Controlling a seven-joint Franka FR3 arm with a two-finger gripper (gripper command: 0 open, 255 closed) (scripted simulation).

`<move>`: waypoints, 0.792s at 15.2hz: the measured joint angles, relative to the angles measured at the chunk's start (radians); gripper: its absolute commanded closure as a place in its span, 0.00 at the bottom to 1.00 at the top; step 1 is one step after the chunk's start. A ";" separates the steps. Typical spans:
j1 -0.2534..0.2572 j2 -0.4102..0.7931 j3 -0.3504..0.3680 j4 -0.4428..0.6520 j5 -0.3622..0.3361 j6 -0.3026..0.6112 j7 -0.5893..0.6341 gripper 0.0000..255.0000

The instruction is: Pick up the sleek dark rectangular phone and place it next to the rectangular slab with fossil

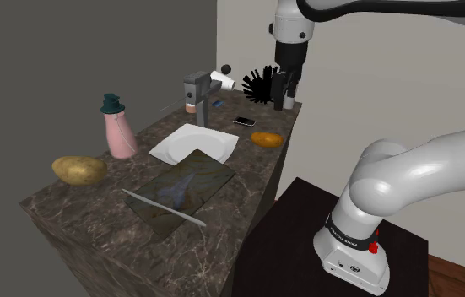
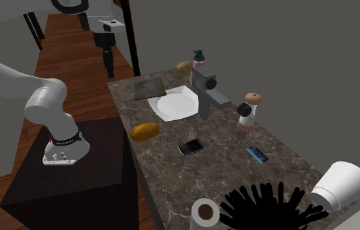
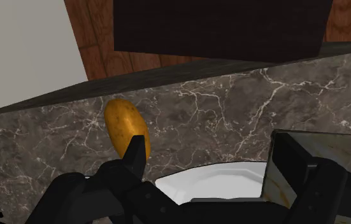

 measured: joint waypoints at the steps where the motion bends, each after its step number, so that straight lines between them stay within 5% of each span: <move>1: 0.000 0.000 0.000 0.000 0.000 0.000 0.000 0.00; 12: -0.026 0.254 -0.193 0.016 -0.078 0.253 -0.235 0.00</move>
